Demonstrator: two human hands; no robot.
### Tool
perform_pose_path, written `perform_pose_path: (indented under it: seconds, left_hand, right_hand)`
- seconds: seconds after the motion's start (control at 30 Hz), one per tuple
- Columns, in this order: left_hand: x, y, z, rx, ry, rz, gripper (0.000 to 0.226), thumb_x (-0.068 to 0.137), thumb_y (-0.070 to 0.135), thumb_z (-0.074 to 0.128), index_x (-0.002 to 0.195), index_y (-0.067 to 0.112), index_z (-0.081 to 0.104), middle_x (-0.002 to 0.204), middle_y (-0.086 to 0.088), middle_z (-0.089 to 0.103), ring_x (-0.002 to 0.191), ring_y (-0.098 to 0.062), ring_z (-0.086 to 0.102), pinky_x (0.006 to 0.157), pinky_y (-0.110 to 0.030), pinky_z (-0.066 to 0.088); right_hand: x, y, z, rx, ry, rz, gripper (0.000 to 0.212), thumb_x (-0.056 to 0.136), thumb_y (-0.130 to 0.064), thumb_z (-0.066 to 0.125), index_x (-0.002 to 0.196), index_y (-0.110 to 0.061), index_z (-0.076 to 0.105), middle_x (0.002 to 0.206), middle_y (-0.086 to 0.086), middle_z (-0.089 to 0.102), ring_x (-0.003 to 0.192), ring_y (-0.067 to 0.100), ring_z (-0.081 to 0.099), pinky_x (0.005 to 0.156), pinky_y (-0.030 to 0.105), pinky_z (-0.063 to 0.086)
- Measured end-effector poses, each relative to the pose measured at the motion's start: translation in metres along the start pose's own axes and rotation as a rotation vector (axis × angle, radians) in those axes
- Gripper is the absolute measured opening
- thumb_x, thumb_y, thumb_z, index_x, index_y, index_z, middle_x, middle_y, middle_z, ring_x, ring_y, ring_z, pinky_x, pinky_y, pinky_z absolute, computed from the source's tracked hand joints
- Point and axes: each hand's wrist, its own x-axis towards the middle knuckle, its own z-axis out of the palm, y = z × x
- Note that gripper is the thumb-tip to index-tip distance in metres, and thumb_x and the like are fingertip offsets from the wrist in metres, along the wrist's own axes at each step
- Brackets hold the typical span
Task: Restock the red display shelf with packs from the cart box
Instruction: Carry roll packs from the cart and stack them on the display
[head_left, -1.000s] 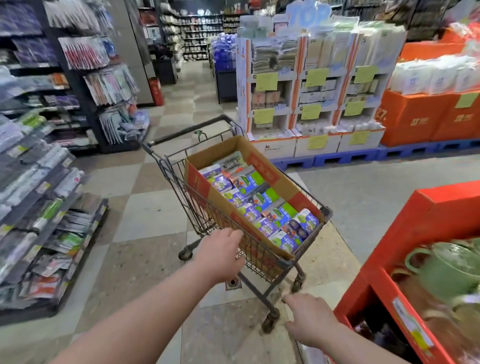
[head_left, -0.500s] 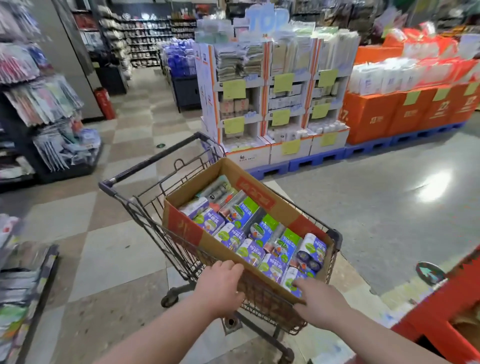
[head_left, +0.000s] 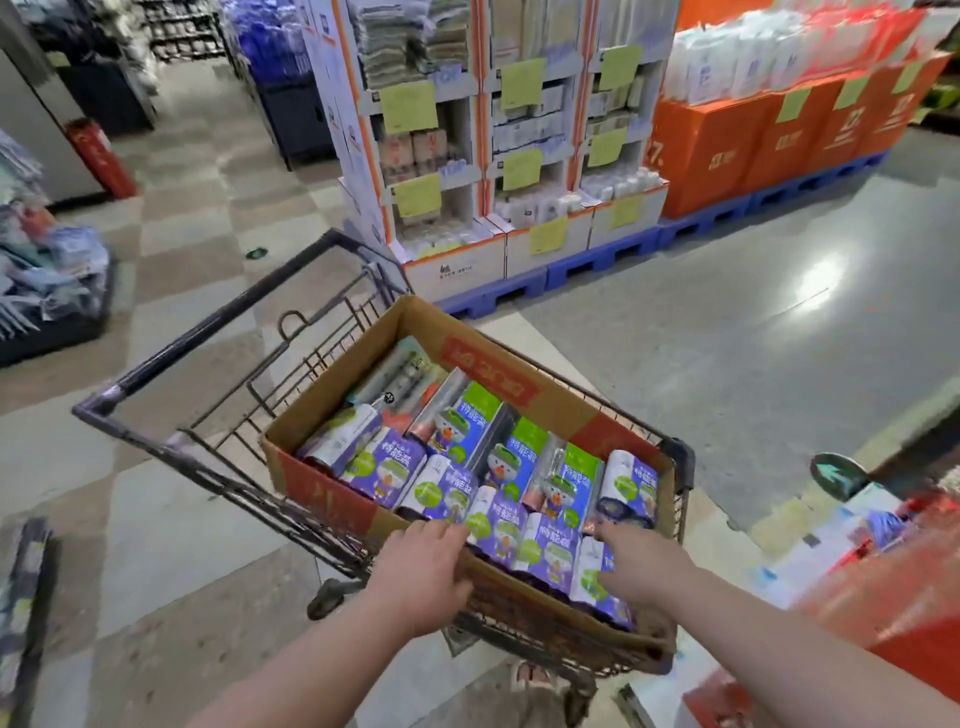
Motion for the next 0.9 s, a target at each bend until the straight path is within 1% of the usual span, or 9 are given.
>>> perform_pose_path:
  seconds: [0.07,0.13,0.27,0.4,0.47,0.6,0.7,0.8,0.9]
  left_hand:
    - [0.015,-0.011,-0.005,0.001,-0.02,-0.033,0.061,0.083,0.052,0.034,0.138,0.024,0.038,0.133,0.0,0.048,0.126,-0.024,0.043,0.102,-0.035,0.037]
    - [0.035,-0.021,-0.011,-0.001,-0.021,-0.054,0.076,0.072,0.056,0.018,0.136,0.023,0.042,0.131,-0.001,0.051,0.124,-0.026,0.046,0.101,-0.035,0.038]
    - [0.082,-0.026,-0.014,-0.021,-0.049,-0.082,0.065,0.079,0.05,0.034,0.136,0.02,0.045,0.132,-0.004,0.053,0.126,-0.028,0.048,0.102,-0.04,0.036]
    - [0.128,-0.02,-0.007,0.076,-0.201,-0.038,0.057,0.09,0.043,0.046,0.143,0.023,0.034,0.143,0.0,0.041,0.134,-0.023,0.036,0.108,-0.036,0.031]
    - [0.147,-0.016,-0.004,0.116,-0.252,-0.01,0.061,0.091,0.043,0.047,0.145,0.021,0.03,0.145,-0.002,0.038,0.135,-0.024,0.034,0.109,-0.036,0.028]
    - [0.174,-0.009,0.004,0.18,-0.358,0.017,0.061,0.092,0.042,0.047,0.145,0.018,0.029,0.147,-0.006,0.036,0.136,-0.027,0.031,0.111,-0.04,0.025]
    - [0.19,-0.009,0.012,0.223,-0.448,0.045,0.063,0.093,0.043,0.047,0.147,0.016,0.026,0.152,-0.008,0.028,0.141,-0.029,0.023,0.113,-0.044,0.022]
    - [0.203,-0.008,0.021,0.263,-0.521,0.08,0.065,0.096,0.039,0.043,0.151,0.016,0.017,0.159,-0.007,0.016,0.147,-0.031,0.009,0.117,-0.048,0.014]
    - [0.215,-0.004,0.03,0.274,-0.562,0.092,0.069,0.095,0.042,0.045,0.152,0.017,0.015,0.16,-0.005,0.014,0.147,-0.03,0.006,0.117,-0.049,0.012]
  right_hand:
    - [0.026,0.005,0.0,0.028,-0.047,-0.003,0.049,0.088,-0.033,0.051,0.135,-0.021,0.043,0.136,0.004,0.051,0.122,0.024,0.052,0.092,0.034,0.048]
    - [0.052,0.008,0.001,0.052,-0.108,-0.009,0.048,0.089,-0.032,0.052,0.134,-0.018,0.044,0.137,0.005,0.049,0.124,0.025,0.05,0.095,0.035,0.047]
    - [0.095,0.013,0.011,0.102,-0.22,-0.005,0.052,0.091,-0.038,0.052,0.135,-0.013,0.042,0.14,0.012,0.042,0.127,0.029,0.046,0.101,0.037,0.043]
    - [0.131,0.017,0.026,0.124,-0.318,-0.005,0.054,0.091,-0.044,0.052,0.132,-0.011,0.042,0.143,0.018,0.034,0.123,0.033,0.05,0.097,0.039,0.044]
    - [0.144,0.018,0.033,0.137,-0.357,-0.017,0.056,0.091,-0.043,0.053,0.136,-0.012,0.04,0.146,0.016,0.032,0.125,0.031,0.049,0.097,0.039,0.044]
    - [0.165,0.025,0.045,0.167,-0.383,-0.069,0.067,0.091,-0.041,0.054,0.144,-0.009,0.029,0.148,0.015,0.032,0.135,0.03,0.037,0.104,0.038,0.039]
    - [0.174,0.027,0.055,0.198,-0.397,-0.074,0.076,0.091,-0.045,0.054,0.148,-0.008,0.022,0.148,0.015,0.03,0.137,0.033,0.033,0.104,0.039,0.038]
    - [0.18,0.026,0.063,0.229,-0.38,-0.064,0.08,0.088,-0.051,0.054,0.148,-0.008,0.024,0.148,0.013,0.029,0.139,0.038,0.026,0.106,0.041,0.038]
    - [0.182,0.026,0.067,0.238,-0.366,-0.054,0.081,0.085,-0.052,0.056,0.147,-0.01,0.025,0.147,0.012,0.029,0.137,0.036,0.029,0.107,0.041,0.038]
